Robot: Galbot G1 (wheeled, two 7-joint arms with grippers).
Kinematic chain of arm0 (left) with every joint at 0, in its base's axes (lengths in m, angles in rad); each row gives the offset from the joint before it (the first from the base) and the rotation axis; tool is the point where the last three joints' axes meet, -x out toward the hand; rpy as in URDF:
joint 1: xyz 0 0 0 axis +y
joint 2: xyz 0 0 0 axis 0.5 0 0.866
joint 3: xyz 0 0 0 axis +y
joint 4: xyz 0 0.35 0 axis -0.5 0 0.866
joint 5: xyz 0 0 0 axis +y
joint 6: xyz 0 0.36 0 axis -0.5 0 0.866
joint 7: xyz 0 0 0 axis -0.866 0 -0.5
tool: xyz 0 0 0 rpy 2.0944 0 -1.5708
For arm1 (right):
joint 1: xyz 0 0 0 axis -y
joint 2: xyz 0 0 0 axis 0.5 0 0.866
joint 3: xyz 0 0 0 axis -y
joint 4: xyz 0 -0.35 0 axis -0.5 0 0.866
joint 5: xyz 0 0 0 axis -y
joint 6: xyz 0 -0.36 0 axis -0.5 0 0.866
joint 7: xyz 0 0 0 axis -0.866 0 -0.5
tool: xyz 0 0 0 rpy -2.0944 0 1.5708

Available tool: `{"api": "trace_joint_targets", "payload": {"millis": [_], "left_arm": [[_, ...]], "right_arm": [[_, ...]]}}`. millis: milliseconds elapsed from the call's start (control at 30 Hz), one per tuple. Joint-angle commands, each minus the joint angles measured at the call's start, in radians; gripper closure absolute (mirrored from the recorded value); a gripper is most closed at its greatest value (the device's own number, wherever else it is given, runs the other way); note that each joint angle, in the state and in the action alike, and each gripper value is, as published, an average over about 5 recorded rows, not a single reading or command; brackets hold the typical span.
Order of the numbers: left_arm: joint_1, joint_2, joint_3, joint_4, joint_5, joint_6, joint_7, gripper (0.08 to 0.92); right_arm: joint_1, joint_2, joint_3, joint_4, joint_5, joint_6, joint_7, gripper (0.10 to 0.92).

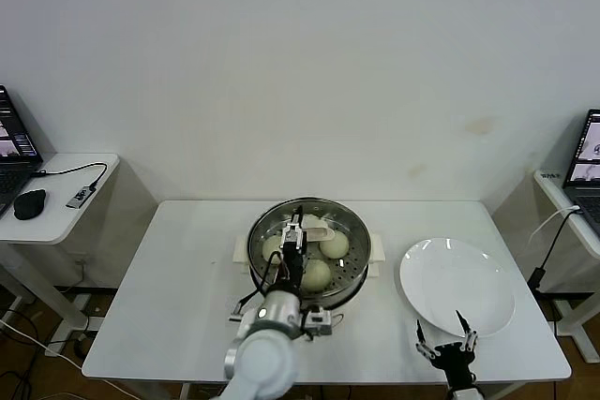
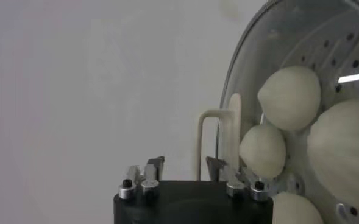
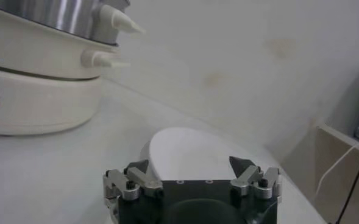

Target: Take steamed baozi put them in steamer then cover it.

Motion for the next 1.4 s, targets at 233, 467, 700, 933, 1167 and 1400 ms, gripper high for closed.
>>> {"api": "trace_joint_targets", "payload": {"millis": [233, 467, 700, 933, 1167, 1400], "left_arm": [[0.507, 0.227, -0.486, -0.263, -1.228, -0.480, -0.397, 0.178], [0.639, 0.172, -0.614, -0.071, -1.604, -0.743, -0.437, 0.177], [0.721, 0.159, -0.608, -0.052, -1.760, -0.782, -0.442, 0.177], [0.732, 0.153, -0.607, 0.022, -1.768, -0.788, -0.412, 0.177], [0.759, 0.132, -0.605, 0.007, -1.793, -0.771, -0.386, 0.177], [0.784, 0.129, -0.614, -0.004, -1.815, -0.743, -0.361, 0.177]], "right_arm": [[-0.026, -0.037, -0.048, 0.007, 0.076, 0.031, 0.003, 0.203], [-0.086, -0.127, -0.082, 0.050, 0.219, 0.052, 0.007, 0.203], [-0.171, -0.213, -0.130, 0.087, 0.303, 0.042, 0.002, 0.203], [-0.211, -0.249, -0.144, 0.096, 0.301, 0.040, 0.017, 0.203], [-0.235, -0.257, -0.167, 0.144, 0.305, 0.017, 0.026, 0.203], [-0.262, -0.270, -0.175, 0.190, 0.335, -0.036, 0.024, 0.203]]}}
